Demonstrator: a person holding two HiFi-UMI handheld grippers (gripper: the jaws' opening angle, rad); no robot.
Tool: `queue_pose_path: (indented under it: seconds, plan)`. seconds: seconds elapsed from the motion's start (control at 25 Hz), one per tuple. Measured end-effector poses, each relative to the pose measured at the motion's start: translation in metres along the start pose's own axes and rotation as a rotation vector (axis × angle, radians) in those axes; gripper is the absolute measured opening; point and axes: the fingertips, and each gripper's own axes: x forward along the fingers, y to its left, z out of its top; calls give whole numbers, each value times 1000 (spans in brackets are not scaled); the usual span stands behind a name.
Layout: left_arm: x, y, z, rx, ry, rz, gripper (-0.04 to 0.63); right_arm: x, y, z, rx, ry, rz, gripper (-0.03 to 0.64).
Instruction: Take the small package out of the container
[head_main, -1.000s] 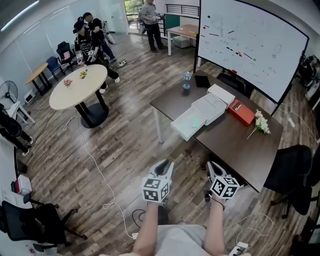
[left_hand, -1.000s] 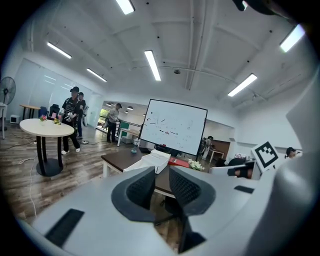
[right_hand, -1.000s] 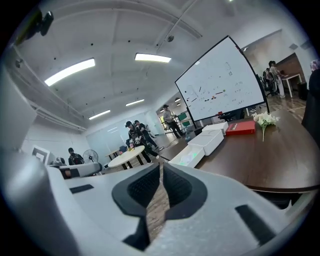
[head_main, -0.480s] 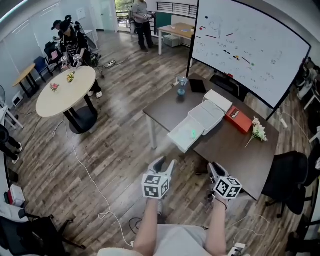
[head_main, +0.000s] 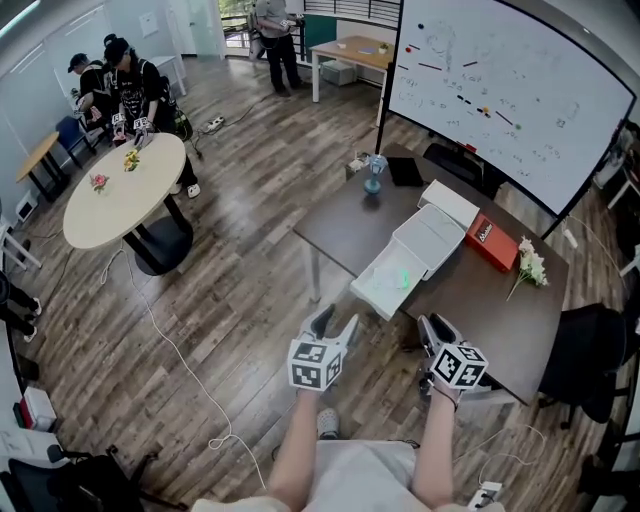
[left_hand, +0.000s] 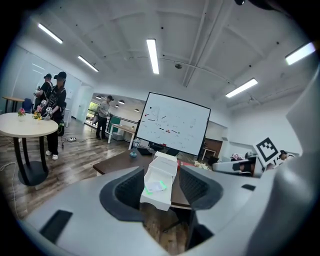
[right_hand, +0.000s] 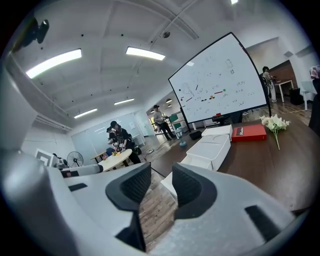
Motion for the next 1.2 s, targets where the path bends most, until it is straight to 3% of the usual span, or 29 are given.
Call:
queue_pose_path:
  seconds: [0.6,0.92,1.2]
  plan:
    - [13,81,16,21,14,21,230,91,32,3,-36,35,25,179]
    - [40,111,20,5,15,97,233,145,13,19,-63,74,65,184]
    - [99,115,28,-3,36,141,233,204,-20,52,-125,117,111,186]
